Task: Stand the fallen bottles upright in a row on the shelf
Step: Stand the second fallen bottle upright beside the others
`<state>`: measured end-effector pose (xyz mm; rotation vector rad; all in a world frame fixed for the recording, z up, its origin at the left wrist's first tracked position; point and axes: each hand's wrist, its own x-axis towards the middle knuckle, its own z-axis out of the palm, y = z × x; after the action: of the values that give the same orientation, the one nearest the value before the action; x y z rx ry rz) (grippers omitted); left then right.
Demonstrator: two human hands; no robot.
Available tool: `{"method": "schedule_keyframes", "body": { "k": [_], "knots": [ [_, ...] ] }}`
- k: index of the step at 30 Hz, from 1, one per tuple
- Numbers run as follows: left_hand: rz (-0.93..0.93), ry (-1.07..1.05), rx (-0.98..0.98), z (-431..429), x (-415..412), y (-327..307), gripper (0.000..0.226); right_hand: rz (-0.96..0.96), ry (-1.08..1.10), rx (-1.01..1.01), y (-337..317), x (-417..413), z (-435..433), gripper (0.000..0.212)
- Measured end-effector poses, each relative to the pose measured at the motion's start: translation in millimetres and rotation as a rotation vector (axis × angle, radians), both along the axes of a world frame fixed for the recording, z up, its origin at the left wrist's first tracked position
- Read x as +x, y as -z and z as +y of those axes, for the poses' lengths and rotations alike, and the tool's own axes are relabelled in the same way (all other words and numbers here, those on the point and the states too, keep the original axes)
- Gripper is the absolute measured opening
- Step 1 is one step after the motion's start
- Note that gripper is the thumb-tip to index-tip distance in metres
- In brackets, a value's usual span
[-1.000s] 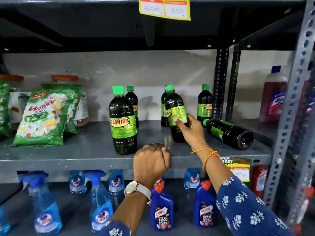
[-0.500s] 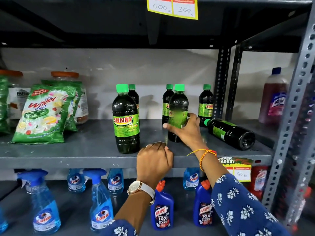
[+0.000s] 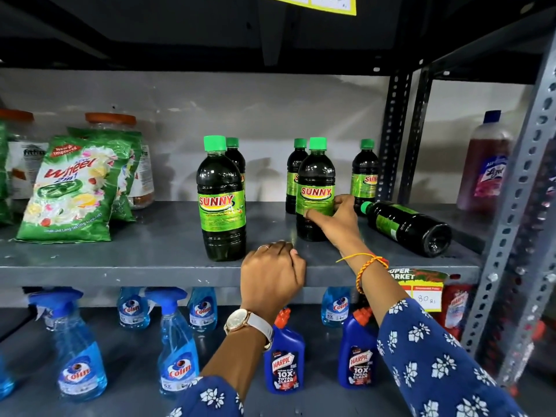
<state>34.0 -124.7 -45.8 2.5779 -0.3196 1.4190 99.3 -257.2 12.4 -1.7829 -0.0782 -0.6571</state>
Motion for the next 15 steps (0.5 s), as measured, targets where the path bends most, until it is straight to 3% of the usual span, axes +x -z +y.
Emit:
{"method": "schedule_keyframes", "body": {
  "k": [2,5,15],
  "knots": [
    [0.016,-0.002,0.007,0.3,0.1,1.2,0.030,0.022,-0.045,0.048,-0.6,-0.1,-0.5,0.049],
    [0.034,-0.007,0.003,0.4,1.1,1.7,0.032,0.047,-0.076,0.098,-0.4,1.1,0.7,0.060],
    [0.043,-0.013,-0.010,0.0,1.1,1.8,0.032,0.041,-0.053,0.042,-0.3,-2.1,-1.0,0.059]
  ]
}}
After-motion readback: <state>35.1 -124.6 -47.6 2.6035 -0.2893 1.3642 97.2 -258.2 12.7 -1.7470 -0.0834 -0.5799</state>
